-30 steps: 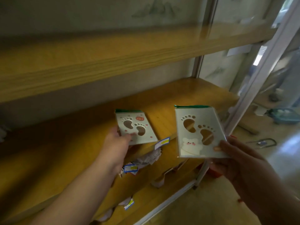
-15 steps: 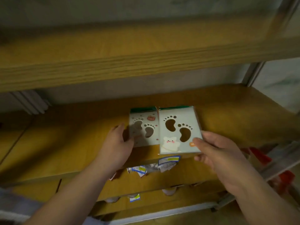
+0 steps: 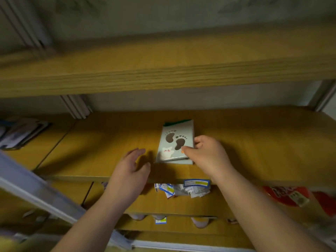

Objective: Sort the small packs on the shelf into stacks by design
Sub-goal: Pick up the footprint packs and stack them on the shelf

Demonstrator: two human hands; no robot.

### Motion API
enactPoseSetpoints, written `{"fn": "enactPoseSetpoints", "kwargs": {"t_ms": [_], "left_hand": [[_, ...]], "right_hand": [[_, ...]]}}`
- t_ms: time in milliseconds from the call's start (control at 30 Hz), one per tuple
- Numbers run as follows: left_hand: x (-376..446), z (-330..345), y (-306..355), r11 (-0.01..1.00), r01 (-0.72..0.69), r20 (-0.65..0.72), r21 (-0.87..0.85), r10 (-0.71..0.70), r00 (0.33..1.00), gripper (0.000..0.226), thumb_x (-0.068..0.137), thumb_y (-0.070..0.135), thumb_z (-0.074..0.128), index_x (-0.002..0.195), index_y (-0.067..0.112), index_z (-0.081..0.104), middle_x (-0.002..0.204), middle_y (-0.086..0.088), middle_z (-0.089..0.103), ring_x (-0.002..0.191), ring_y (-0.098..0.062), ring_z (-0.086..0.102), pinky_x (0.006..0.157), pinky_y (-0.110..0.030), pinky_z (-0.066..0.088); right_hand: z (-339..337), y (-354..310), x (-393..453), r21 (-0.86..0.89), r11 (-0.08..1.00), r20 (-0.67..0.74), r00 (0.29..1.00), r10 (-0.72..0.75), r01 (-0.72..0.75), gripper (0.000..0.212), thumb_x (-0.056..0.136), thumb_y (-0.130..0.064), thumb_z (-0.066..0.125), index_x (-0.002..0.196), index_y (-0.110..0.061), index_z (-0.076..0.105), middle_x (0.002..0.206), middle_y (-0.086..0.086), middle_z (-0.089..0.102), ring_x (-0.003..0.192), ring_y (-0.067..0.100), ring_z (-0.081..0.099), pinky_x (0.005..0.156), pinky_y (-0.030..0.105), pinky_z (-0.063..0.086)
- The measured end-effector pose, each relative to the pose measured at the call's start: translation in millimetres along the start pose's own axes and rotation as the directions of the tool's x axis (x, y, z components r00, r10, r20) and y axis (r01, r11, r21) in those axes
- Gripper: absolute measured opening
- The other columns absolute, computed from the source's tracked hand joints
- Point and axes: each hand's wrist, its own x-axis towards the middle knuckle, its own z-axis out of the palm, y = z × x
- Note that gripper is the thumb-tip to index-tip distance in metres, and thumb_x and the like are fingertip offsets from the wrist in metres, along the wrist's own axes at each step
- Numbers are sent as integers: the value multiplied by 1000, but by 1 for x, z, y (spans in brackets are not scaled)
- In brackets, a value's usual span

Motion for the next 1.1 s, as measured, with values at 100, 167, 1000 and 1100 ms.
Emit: {"fn": "enactPoseSetpoints", "kwargs": {"t_ms": [100,167,1000,1100], "left_hand": [[-1,0,0,997,-35,-22,67,37,999,48,98,28,58,144,33,48,154,11,40,138,-19,43,104,-34,43],[-4,-1,2,993,-49,-32,104,52,998,50,98,30,57,146,32,46,155,10,38,140,-19,40,111,-42,42],[-79,-103,-41,868,-56,-255,493,205,945,59,97,35,56,153,28,36,161,14,29,152,-5,13,119,-28,23],[-94,-136,-70,869,-35,-277,494,195,941,59,97,36,57,152,30,38,159,16,32,150,-4,20,118,-27,25]], "right_hand": [[-2,2,-4,-267,960,-6,996,-86,82,24,81,-53,68,87,-32,58,78,-11,69,72,7,66,66,39,59],[-7,1,-6,-382,915,-21,989,-147,128,35,85,-56,63,108,-29,63,77,-11,67,70,6,63,59,34,55],[57,-55,-87,-430,665,230,786,-573,611,49,93,-42,55,140,-30,47,141,-15,47,125,7,47,102,23,38],[93,-76,-100,-416,661,273,779,-564,624,52,93,-44,54,143,-31,44,145,-19,42,129,4,43,105,22,36]]}}
